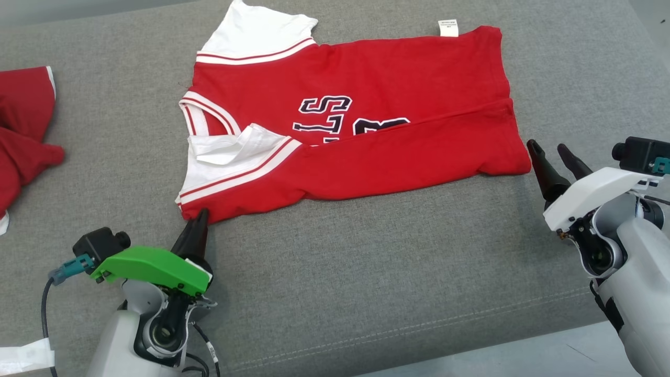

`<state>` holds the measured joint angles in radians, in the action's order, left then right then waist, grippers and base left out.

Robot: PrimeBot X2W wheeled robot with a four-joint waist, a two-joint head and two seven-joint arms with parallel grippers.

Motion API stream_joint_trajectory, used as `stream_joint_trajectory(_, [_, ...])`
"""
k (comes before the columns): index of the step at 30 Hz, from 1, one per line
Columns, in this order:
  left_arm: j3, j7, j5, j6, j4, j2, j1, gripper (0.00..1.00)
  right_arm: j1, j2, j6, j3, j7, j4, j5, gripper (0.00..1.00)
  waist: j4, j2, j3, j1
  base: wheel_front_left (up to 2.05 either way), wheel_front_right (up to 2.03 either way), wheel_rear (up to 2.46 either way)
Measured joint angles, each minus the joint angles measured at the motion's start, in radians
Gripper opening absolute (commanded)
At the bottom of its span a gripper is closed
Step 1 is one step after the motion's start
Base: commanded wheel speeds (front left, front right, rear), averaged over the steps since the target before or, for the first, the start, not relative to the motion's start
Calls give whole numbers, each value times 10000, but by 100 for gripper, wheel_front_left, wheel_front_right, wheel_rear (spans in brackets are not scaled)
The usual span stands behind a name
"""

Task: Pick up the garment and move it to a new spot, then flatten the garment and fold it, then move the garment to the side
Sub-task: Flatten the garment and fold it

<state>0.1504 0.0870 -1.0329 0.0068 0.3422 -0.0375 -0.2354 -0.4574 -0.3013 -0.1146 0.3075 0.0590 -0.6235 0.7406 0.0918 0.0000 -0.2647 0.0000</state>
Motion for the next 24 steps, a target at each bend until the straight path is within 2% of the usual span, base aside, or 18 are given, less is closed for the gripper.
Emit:
stream_joint_trajectory(5, [408, -102, -38, 244, 21, 2, -270, 0, 1, 75, -31, 98, -98, -153, 0, 100, 3, 0, -78, 0, 0, 0, 0])
stream_joint_trajectory(11, [546, -646, 25, 456, 35, 6, -692, 0, 1, 127, -42, 167, -242, -414, 2, 100, 4, 0, -182, 0, 0, 0, 0])
stream_joint_trajectory(18, [930, -1011, 94, 464, -40, 17, -842, 0, 6, 163, -77, -31, -263, -754, 282, 100, -110, 0, -297, 0, 0, 0, 0])
stream_joint_trajectory(24, [1181, -1206, 771, 466, -159, 12, -827, 0, 4, 190, -82, -46, -245, -842, 332, 100, -222, 0, -365, 0, 0, 0, 0])
